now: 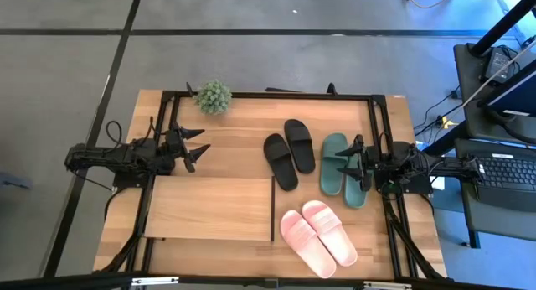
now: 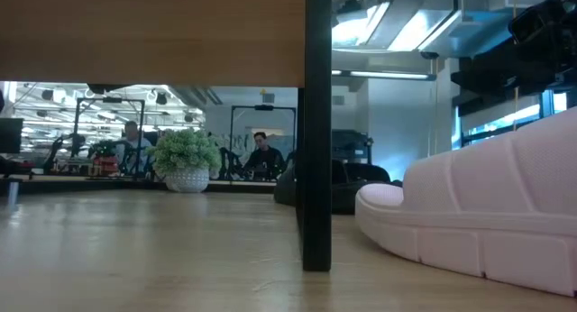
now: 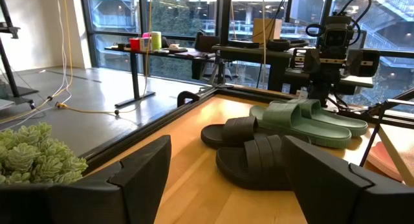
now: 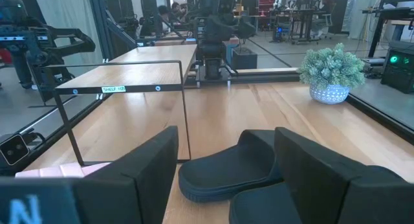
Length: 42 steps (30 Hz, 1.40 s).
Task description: Pick and place slides into the shelf
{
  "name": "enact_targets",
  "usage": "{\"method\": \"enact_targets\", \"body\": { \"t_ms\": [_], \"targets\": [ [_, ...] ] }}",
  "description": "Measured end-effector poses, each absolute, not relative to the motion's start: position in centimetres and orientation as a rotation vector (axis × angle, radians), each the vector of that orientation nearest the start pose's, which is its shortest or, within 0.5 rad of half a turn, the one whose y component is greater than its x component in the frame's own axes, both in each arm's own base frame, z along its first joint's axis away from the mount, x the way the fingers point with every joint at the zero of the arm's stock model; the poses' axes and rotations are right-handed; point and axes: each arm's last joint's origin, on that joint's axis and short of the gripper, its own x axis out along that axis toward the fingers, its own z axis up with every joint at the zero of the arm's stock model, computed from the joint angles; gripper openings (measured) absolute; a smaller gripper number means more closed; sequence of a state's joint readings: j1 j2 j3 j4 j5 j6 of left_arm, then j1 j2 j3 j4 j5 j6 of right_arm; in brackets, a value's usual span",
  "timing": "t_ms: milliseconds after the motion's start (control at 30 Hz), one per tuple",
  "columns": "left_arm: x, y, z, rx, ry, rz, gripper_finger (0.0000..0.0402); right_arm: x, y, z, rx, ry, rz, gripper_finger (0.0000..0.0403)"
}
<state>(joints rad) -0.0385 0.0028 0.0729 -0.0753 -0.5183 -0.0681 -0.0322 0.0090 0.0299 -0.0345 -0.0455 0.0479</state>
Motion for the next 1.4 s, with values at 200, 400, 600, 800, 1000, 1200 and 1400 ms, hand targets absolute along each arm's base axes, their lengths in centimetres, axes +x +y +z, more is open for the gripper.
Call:
{"method": "enact_targets", "body": {
  "t_ms": [200,400,600,800,1000,1200,1400],
  "targets": [
    [8.95,1.09,18.08,-0.065,-0.012,0.48,0.0284,9.64,-0.18,16.96,0.048,0.014,0.013,0.0256],
    [8.96,1.09,18.08,-0.065,-0.012,0.48,0.0284,9.64,-0.18,16.97,0.048,0.014,0.013,0.0256],
    [8.96,1.09,18.08,-0.065,-0.012,0.48,0.0284,9.64,-0.18,16.97,0.048,0.014,0.013,0.0255],
    [8.96,1.09,18.07,-0.065,-0.011,0.48,0.0284,9.64,-0.18,16.97,0.048,0.014,0.013,0.0255],
    [8.96,1.09,18.09,-0.065,-0.012,0.48,0.0284,9.64,-0.18,16.97,0.139,0.014,0.012,0.0255],
    [8.96,1.09,18.07,-0.065,-0.011,0.48,0.0284,9.64,-0.18,16.97,0.192,0.015,0.01,0.0256],
    [8.96,1.09,18.08,-0.065,-0.011,0.48,0.0284,9.64,-0.18,16.97,0.205,0.015,0.011,0.0255]
  ]
}}
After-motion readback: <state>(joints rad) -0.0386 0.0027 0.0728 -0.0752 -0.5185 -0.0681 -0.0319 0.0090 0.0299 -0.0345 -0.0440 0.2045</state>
